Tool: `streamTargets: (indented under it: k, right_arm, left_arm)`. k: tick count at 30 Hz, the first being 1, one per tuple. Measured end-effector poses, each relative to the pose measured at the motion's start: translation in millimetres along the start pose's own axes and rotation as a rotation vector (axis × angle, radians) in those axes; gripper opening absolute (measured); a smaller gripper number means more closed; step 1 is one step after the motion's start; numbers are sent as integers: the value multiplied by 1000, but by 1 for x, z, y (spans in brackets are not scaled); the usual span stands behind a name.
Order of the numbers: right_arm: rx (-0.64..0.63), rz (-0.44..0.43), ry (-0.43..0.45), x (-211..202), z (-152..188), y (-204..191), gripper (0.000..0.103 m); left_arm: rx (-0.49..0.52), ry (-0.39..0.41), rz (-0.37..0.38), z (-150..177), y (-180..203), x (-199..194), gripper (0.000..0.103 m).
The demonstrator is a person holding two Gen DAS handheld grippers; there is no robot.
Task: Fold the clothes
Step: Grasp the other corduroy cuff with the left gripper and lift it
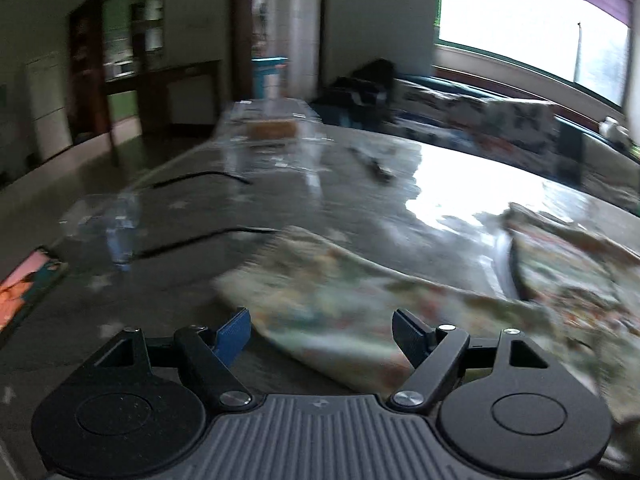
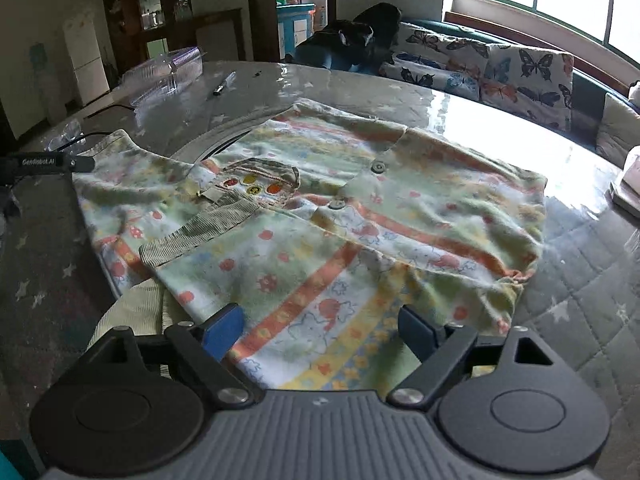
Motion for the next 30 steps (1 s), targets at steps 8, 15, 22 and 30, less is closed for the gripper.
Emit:
streamTargets:
  k: [8,15,22,30]
  right_arm:
    - [4,5,9,-5,-1,0,87]
    - [15,4,9,-5,0,1,87]
    - [25,-1,17,-7,2,2,87]
    - [38,-2,42,-14,0,4,87]
  left_arm:
    - [-135,-24,-80,-12,-48,25,75]
    - [-158,-32,-71,-14,-56,33,61]
    - [-141,-22,-38,-15,-48,32,27]
    - [-172,1,143,-22,-18,1,10]
Point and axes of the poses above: each gripper's, at about its wrist camera, not at the fingertips, and x roughly the way its jaws point, y to its right, z to its underside, the point moved 5 cm from there along x, roughly the way its jaws point, and after that the axes turned 8 degrees about -y, right-handed, at the moved point
